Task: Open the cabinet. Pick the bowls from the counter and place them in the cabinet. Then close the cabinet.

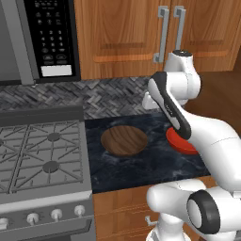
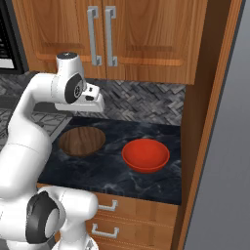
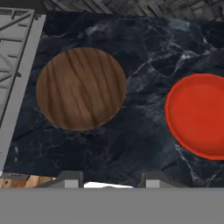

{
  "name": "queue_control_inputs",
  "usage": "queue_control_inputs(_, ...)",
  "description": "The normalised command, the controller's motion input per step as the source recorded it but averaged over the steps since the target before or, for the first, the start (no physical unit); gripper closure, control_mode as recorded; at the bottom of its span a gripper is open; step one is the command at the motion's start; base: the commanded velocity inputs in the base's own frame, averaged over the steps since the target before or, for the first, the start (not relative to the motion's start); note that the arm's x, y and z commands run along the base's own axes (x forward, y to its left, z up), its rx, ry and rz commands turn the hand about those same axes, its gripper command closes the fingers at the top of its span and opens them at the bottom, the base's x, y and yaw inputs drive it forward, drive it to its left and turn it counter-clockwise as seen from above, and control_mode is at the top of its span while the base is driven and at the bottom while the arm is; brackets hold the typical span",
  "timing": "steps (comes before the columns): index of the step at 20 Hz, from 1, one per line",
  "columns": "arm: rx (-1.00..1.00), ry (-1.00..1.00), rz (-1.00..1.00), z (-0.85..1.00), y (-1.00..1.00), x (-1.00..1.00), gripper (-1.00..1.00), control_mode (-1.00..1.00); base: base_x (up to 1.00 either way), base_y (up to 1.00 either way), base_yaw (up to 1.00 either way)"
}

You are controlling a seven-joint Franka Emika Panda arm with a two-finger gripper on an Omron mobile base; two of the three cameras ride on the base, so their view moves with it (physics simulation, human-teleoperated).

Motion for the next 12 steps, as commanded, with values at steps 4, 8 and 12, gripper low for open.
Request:
queue_control_inputs(4, 0.00, -0.06, 0.00, 0.01, 0.00, -0.17, -1.00, -1.00, 0.00, 0.00, 0.00)
queue_control_inputs(8, 0.00, -0.20, 0.00, 0.07, 0.00, -0.44, -1.00, -1.00, 0.00, 0.00, 0.00)
queue_control_inputs(12, 0.00, -0.26, -0.01, 0.16, 0.00, -0.43, -1.00, -1.00, 0.00, 0.00, 0.00)
